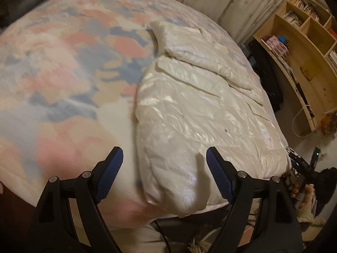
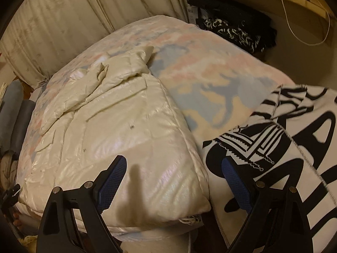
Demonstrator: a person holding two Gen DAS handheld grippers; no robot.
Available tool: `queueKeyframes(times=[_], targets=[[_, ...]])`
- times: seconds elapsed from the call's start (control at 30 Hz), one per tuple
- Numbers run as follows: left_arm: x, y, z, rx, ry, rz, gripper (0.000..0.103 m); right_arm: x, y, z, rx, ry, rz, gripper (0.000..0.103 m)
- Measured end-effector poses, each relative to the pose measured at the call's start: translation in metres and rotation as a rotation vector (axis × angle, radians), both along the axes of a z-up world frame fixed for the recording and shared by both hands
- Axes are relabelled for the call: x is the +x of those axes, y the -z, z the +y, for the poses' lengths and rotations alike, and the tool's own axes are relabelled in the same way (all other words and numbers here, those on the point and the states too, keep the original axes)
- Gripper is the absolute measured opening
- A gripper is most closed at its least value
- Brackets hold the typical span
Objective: Fold large clothes
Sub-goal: 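Grasp the jacket hem with both grippers and lift it toward the collar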
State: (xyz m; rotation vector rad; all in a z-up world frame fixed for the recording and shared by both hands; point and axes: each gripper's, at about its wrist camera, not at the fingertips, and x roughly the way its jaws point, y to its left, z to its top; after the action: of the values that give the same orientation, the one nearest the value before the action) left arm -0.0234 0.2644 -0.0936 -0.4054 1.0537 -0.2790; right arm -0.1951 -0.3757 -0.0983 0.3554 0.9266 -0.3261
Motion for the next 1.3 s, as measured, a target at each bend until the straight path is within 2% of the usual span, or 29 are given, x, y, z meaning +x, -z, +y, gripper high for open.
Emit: queueKeyframes(times=[0.17,0.3,0.33,0.4,0.43,0.47,0.5,0.53,0.57,0.6,0.63,0.7,0.73,0.83,0.9,1.07,1.3], targets=[[0.005,0.023,-0.010,-0.008,0.007,0.039,0.079,0.007,0.010,0.016,-0.030,-0.043,0.006,0.092],[0.007,0.034,-0.011,-0.027,-0.005,0.030,0.079,0.017,0.023,0.028,0.091,-0.112,0.012,0.088],[0.008,0.036,-0.010,-0.037,-0.009,0.026,0.079,0.017,0.027,0.031,0.070,-0.105,0.014,0.087],[0.009,0.038,-0.012,-0.050,-0.023,0.018,0.079,0.018,0.030,0.037,0.050,-0.109,0.007,0.082],[0.008,0.039,-0.011,-0.052,-0.026,0.014,0.079,0.018,0.031,0.039,0.055,-0.108,-0.001,0.073],[0.008,0.039,-0.013,-0.053,-0.028,0.009,0.079,0.018,0.031,0.040,0.077,-0.109,-0.016,0.060],[0.008,0.040,-0.016,-0.052,-0.032,0.005,0.079,0.018,0.031,0.040,0.086,-0.106,-0.024,0.055],[0.007,0.040,-0.017,-0.064,-0.030,0.004,0.071,0.019,0.030,0.041,0.111,-0.108,-0.039,0.042],[0.008,0.041,-0.019,-0.082,-0.025,0.006,0.063,0.020,0.031,0.042,0.128,-0.108,-0.045,0.036],[0.007,0.043,-0.021,-0.104,-0.018,0.017,0.044,0.019,0.030,0.040,0.130,-0.105,-0.048,0.034],[0.008,0.045,-0.023,-0.128,-0.021,0.032,0.036,0.021,0.030,0.044,0.118,-0.101,-0.047,0.031],[0.006,0.044,-0.026,-0.125,-0.053,0.028,0.024,0.021,0.026,0.046,0.090,-0.102,-0.048,0.026],[0.005,0.041,-0.027,-0.120,-0.070,0.024,0.018,0.022,0.023,0.049,0.077,-0.102,-0.050,0.023],[-0.003,0.027,-0.030,-0.084,-0.120,-0.008,0.010,0.022,0.011,0.054,0.054,-0.106,-0.077,0.017],[-0.010,0.013,-0.034,-0.038,-0.129,-0.032,0.008,0.022,-0.002,0.058,0.053,-0.104,-0.107,0.015],[-0.033,-0.025,-0.042,0.014,-0.124,-0.057,0.007,0.017,-0.037,0.067,0.056,-0.115,-0.168,0.014],[-0.058,-0.072,-0.031,-0.023,-0.123,-0.048,0.007,0.002,-0.086,0.072,0.079,-0.126,-0.238,0.014]])
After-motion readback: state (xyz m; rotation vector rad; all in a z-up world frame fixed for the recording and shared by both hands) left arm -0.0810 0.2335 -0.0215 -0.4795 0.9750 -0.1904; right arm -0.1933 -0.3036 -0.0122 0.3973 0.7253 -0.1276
